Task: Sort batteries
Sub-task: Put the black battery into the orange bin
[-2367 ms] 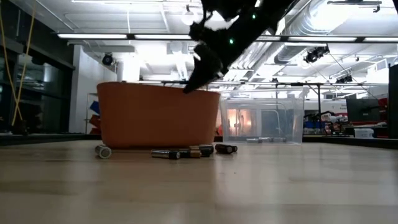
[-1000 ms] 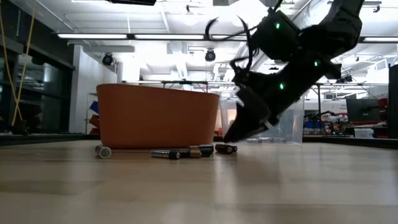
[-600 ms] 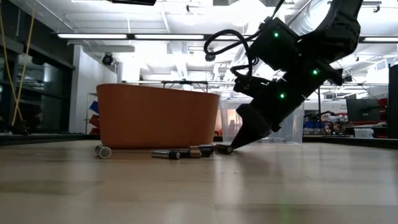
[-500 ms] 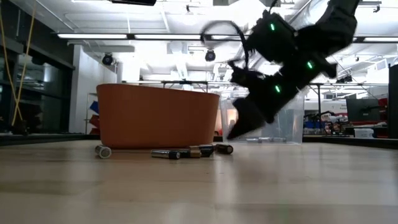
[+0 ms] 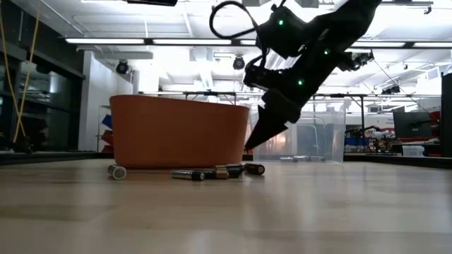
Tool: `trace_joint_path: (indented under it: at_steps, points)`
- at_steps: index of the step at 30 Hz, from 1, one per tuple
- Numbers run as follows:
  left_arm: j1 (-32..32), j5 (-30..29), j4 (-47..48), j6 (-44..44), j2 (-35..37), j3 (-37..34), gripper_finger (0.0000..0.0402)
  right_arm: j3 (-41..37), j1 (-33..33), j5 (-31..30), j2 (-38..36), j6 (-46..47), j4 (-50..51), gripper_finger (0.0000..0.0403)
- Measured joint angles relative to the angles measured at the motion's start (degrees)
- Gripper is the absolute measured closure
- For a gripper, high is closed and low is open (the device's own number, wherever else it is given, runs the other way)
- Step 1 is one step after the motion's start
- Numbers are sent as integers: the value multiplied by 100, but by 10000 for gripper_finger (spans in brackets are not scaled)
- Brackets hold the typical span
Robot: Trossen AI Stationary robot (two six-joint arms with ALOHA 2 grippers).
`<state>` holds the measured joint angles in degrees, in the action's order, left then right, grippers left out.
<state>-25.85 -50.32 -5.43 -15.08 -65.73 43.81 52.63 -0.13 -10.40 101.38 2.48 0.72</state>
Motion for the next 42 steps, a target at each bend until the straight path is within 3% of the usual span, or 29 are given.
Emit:
trace_joint_path:
  at_steps: [7,14,25,29,34,39,42]
  points:
    - [0,-1,-1,-3,0,0,271,2,-289,248,11,-742,390,263]
    - [0,0,0,-1,0,0,271,0,-406,679,117,-1192,357,258]
    - [0,3,-25,-6,0,0,271,10,-412,741,494,-1781,46,258]
    - [0,3,2,-8,0,-1,271,19,-410,756,605,-1681,94,286]
    - [0,1,4,-20,2,0,271,34,-222,679,512,-1463,220,385]
    - [0,-28,7,-254,2,-1,271,356,63,-28,174,-1518,1025,389]
    - [0,-45,0,-255,0,-2,271,719,201,-312,-135,-1742,938,395]
